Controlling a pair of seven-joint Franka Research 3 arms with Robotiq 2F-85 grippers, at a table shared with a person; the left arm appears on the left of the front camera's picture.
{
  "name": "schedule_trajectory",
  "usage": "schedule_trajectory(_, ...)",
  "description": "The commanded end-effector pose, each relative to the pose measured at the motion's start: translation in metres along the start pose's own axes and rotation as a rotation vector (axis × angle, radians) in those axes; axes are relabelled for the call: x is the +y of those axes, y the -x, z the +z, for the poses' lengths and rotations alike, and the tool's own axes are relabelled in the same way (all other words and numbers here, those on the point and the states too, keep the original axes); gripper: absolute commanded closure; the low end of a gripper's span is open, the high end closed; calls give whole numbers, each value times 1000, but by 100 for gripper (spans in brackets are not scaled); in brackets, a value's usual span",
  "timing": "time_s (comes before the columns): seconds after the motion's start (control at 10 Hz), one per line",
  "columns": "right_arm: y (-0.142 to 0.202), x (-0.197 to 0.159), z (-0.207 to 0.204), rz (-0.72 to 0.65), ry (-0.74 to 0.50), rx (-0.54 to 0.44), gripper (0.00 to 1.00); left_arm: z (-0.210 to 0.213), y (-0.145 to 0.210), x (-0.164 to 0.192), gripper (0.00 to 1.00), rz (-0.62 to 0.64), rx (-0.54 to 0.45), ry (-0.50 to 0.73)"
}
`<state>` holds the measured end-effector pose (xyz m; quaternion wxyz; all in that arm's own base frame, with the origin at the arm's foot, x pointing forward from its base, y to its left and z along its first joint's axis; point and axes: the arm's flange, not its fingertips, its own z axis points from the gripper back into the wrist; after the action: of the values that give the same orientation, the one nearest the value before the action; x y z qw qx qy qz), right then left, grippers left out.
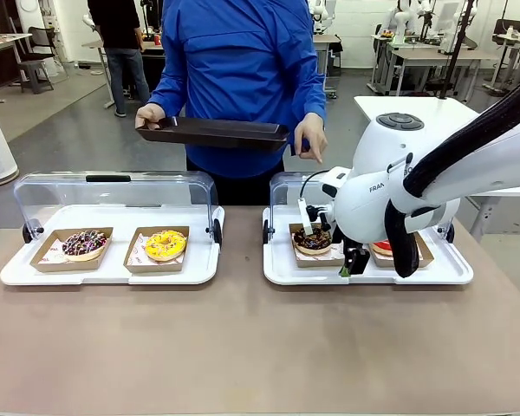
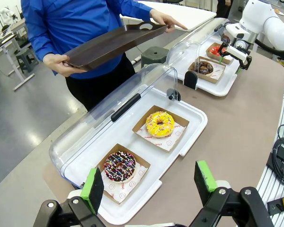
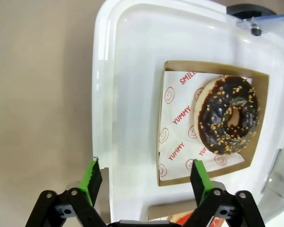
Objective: Provide the desired donut to the person.
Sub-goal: Pick up and lift the Paper togo box containing the Donut pointed at by the person.
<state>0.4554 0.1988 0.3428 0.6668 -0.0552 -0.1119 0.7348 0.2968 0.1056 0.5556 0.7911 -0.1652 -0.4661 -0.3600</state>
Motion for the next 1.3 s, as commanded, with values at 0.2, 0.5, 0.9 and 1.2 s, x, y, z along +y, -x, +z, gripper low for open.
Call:
schedule_trajectory(0.2, -1, -14, -14, -8, 35, 41, 64, 1, 0, 0, 0, 6, -5, 6)
schedule_trajectory(0.5, -1, -22, -28, -19, -3, 39, 98, 1, 0, 0, 0, 6, -5, 6)
schedule_trajectory(0.9, 0, -10, -17, 6, -4, 32, 100, 1, 0, 0, 0, 6, -5, 6)
schedule_trajectory(1.2, 0, 19, 29, 65, 55, 3, 100, 1, 0, 0, 0, 6, -5, 6)
